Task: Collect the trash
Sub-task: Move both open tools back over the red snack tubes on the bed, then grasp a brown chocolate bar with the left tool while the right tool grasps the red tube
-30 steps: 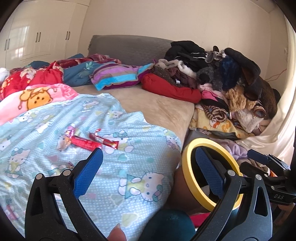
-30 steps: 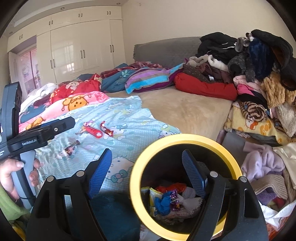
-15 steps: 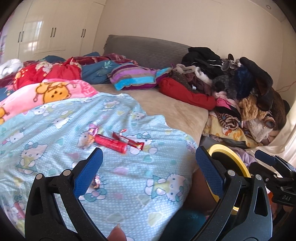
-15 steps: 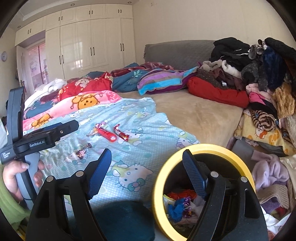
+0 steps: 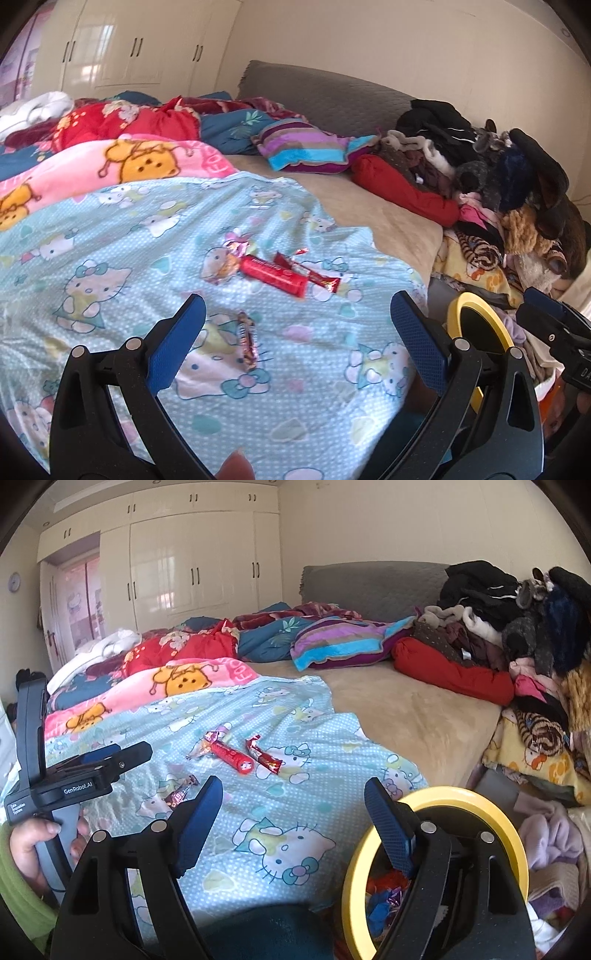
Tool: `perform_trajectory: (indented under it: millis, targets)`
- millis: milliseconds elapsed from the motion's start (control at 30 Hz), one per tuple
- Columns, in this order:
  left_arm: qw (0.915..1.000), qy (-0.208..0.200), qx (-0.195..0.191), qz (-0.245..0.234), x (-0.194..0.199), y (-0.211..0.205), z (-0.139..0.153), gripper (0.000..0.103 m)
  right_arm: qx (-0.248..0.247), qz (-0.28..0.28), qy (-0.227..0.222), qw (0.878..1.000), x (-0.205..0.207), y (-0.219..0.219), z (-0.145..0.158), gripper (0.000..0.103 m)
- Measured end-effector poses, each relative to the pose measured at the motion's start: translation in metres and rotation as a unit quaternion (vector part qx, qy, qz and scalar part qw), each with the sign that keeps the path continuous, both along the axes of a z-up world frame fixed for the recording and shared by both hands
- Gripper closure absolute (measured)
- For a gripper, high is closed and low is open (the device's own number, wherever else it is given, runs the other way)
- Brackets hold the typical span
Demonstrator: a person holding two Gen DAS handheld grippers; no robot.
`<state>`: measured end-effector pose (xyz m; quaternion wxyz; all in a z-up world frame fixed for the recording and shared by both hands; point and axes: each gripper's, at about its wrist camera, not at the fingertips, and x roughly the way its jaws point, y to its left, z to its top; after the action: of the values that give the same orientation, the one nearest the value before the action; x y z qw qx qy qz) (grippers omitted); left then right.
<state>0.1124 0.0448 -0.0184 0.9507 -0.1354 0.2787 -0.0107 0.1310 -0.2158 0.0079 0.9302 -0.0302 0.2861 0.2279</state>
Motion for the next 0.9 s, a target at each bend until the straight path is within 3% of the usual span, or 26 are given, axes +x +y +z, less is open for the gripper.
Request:
perform_trajectory:
  millis: [367, 633, 900]
  targets:
    - [0.9996, 0.018, 0.005, 0.022, 0.001, 0.029, -0.016, 0.011, -0.003, 0.019, 0.010, 1.000, 0.022, 0.028, -0.006, 0.026]
    - [0.9991, 0.039, 0.000, 0.017, 0.004, 0.040, -0.032, 0.011, 0.027, 0.044, 0.052, 0.997, 0.055, 0.054, -0.021, 0.026]
    - [0.9968, 0.072, -0.032, -0.014, 0.010, 0.040, -0.054, 0.041, 0.018, 0.070, 0.081, 0.994, 0.093, 0.090, -0.042, 0.027]
